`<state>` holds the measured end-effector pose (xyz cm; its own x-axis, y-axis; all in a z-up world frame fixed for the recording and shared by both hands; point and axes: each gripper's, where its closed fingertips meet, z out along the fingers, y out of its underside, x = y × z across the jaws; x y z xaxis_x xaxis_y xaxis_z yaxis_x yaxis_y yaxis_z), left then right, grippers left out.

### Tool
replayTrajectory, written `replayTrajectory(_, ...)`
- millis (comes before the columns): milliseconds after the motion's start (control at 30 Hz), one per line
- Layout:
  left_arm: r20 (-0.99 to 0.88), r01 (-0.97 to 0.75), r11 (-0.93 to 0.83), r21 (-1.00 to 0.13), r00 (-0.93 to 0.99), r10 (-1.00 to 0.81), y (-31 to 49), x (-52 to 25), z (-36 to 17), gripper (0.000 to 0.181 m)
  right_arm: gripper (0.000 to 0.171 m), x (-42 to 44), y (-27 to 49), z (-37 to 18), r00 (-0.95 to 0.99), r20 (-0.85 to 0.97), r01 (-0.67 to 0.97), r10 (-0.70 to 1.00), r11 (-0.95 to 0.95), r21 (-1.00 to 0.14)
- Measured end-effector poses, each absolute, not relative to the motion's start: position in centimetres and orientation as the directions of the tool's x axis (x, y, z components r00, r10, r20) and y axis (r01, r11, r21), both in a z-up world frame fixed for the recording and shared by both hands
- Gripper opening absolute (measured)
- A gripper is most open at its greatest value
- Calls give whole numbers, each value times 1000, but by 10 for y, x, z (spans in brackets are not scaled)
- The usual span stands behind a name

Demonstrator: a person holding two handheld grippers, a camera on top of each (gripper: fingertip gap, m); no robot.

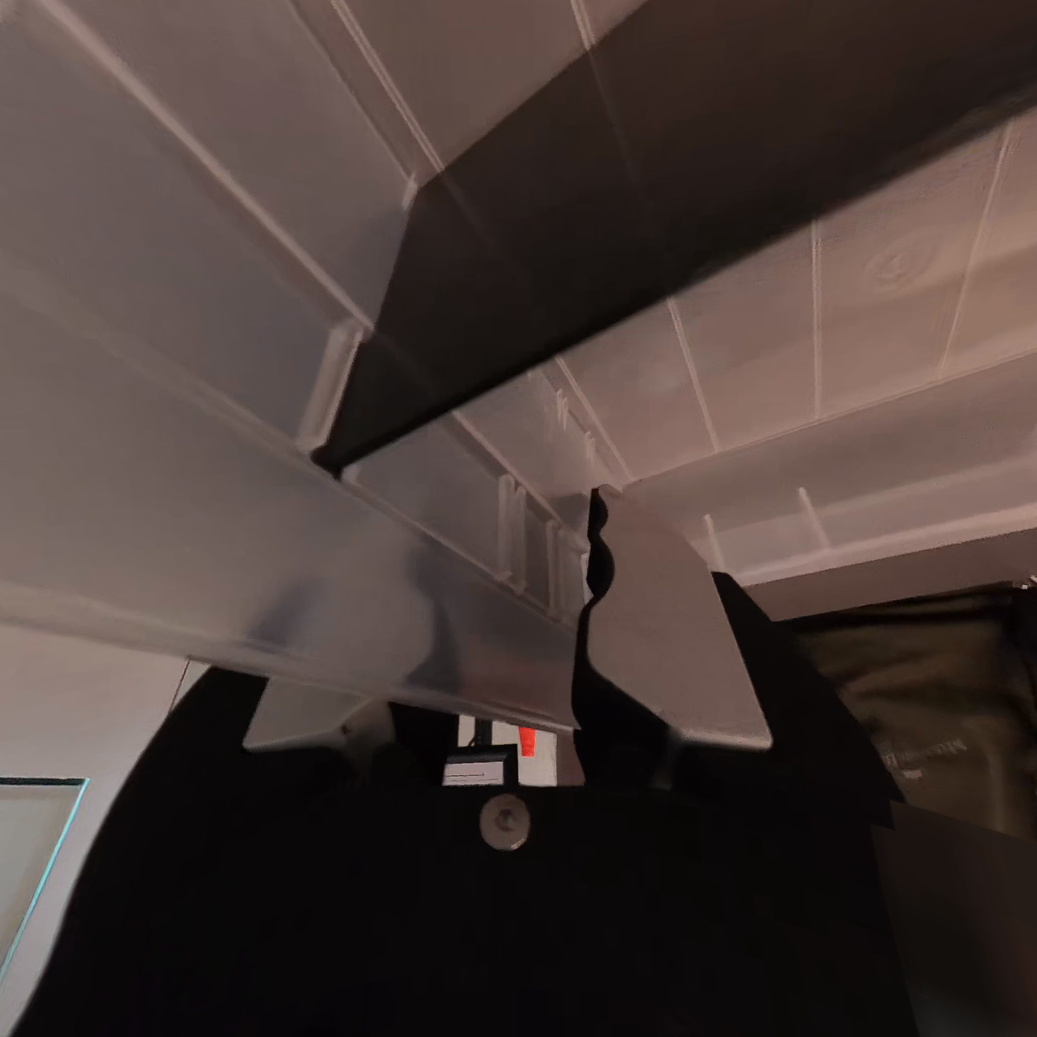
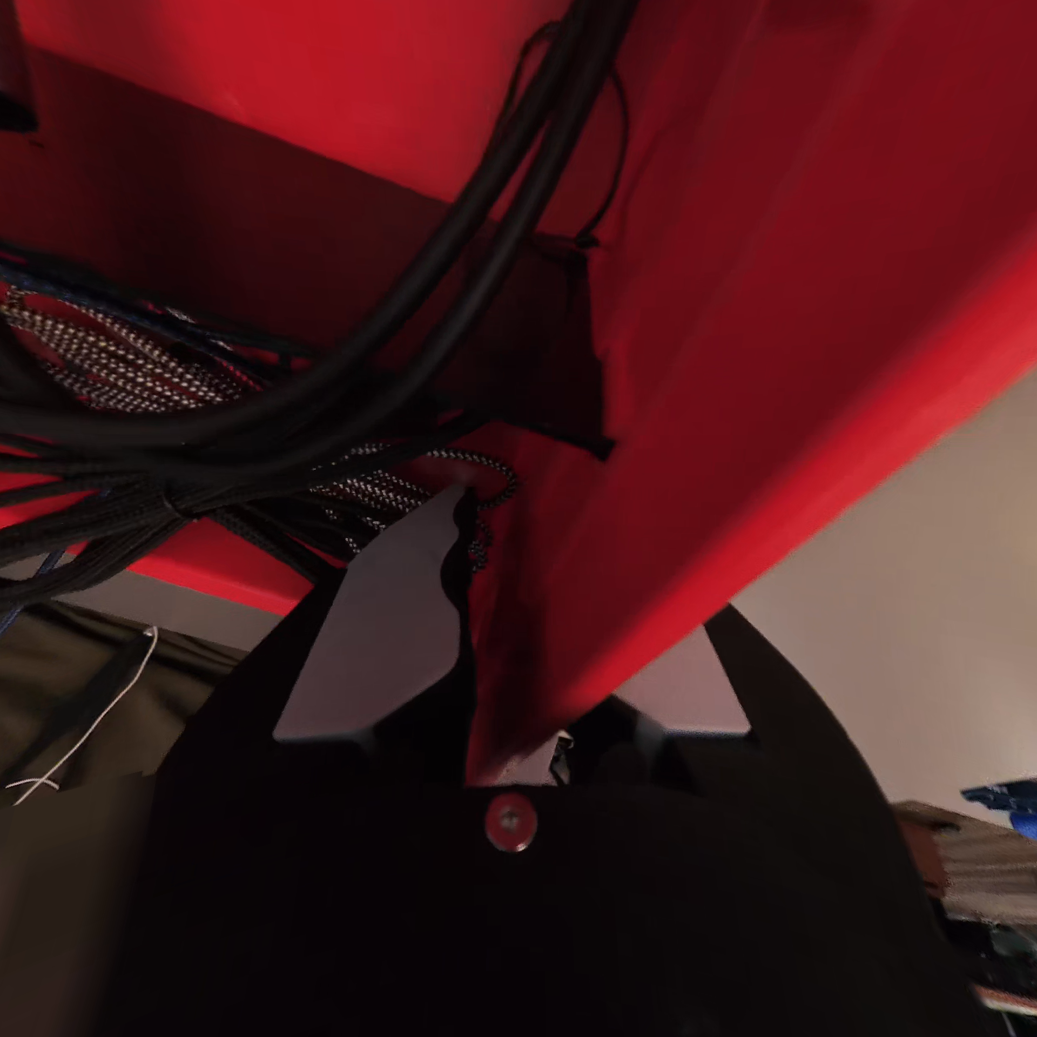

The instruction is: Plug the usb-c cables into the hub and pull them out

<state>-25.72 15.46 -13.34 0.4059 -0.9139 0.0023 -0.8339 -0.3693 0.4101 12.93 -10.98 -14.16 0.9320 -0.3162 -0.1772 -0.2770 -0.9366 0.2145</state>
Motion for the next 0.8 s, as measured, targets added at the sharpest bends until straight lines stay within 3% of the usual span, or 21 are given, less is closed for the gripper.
replayTrajectory(33, 16, -838, -358, 413, 399, -917, 151, -258, -132, 48, 28, 127, -106, -141, 934, -182, -269, -308, -940, 211)
replayTrajectory(233, 28, -856, -415, 306, 444, -895, 148, -265, -106, 54, 33, 145, -107, -123, 935, -100, -328, -341, -936, 130)
replayTrajectory(500, -77, -912, -410, -3, 409, -909, 152, -273, -47, 50, 37, 163, -95, -31, 929, 3, -349, -369, -882, -316)
replayTrajectory(633, -149, -877, -450, -170, 474, -868, 168, -282, -17, 46, 37, 143, -65, 29, 958, 91, -167, -271, -790, -590)
replayTrajectory(733, -161, -843, -456, -284, 511, -845, 175, -283, 2, 46, 39, 118, -34, 92, 923, 342, 171, -175, -610, -774)
replayTrajectory(800, -165, -828, -440, -348, 516, -840, 176, -281, 14, 41, 47, 96, -23, 125, 824, 532, 402, -196, -460, -792)
